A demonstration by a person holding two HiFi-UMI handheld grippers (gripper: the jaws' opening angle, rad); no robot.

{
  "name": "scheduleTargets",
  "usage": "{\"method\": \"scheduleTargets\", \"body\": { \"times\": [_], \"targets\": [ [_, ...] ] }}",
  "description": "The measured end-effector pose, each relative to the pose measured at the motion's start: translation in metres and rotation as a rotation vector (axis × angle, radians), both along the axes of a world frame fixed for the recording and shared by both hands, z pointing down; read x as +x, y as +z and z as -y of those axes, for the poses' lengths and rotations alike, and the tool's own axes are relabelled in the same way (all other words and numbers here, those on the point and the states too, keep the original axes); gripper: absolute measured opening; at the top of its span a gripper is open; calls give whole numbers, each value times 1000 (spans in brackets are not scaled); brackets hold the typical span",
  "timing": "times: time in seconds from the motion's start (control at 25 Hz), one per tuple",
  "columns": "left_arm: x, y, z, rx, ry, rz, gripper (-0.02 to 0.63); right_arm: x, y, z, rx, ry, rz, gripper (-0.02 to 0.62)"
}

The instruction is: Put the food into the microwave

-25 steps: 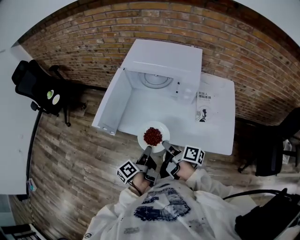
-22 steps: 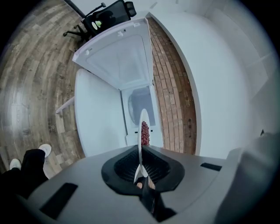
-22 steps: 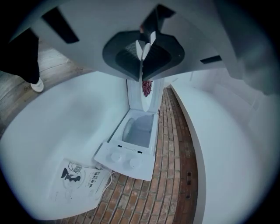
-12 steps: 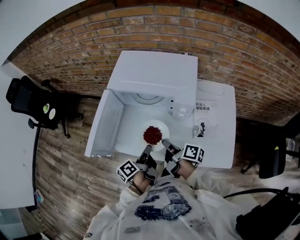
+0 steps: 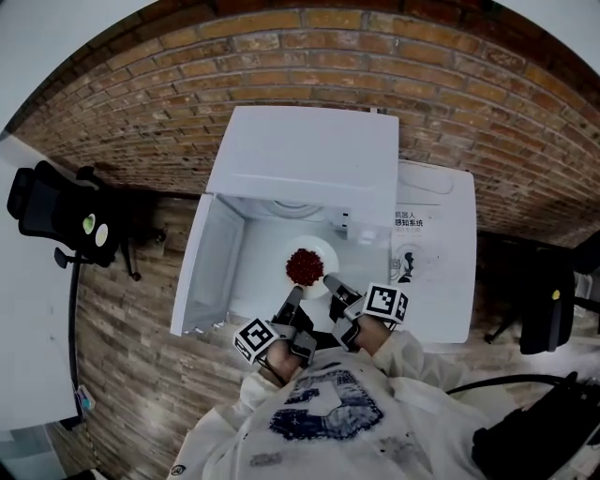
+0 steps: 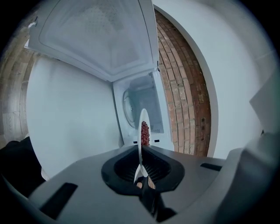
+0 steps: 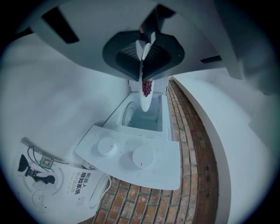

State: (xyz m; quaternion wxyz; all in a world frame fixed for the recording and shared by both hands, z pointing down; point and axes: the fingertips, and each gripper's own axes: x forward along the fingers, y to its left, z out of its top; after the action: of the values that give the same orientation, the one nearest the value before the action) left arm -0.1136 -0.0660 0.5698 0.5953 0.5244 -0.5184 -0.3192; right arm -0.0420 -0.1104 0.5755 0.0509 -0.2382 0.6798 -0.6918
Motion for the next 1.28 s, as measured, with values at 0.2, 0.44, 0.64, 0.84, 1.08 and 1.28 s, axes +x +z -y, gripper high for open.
{"method": "scheduleTargets", "body": {
  "times": [0.2, 0.44, 0.64, 0.84, 1.08, 1.28],
  "targets": [
    [-8, 5, 14, 3, 31, -16, 23, -8, 7, 10, -10, 30, -6, 25],
    [-26, 13, 30, -16, 90, -15, 23, -23, 11, 24, -18, 75, -23, 25],
    [-38, 13, 48, 15, 131, -46, 23, -35, 14, 36, -14, 121, -32, 25],
    [-52, 25, 62, -1, 165, -38, 23, -46, 20, 50, -8, 155, -41, 25],
    [-60, 33, 73, -9, 186, -43, 23, -54, 29, 60, -10, 170, -47, 25],
    [-65, 39, 81, -16, 202, -49, 23, -59, 35, 67, -11, 178, -62, 25]
  ]
}}
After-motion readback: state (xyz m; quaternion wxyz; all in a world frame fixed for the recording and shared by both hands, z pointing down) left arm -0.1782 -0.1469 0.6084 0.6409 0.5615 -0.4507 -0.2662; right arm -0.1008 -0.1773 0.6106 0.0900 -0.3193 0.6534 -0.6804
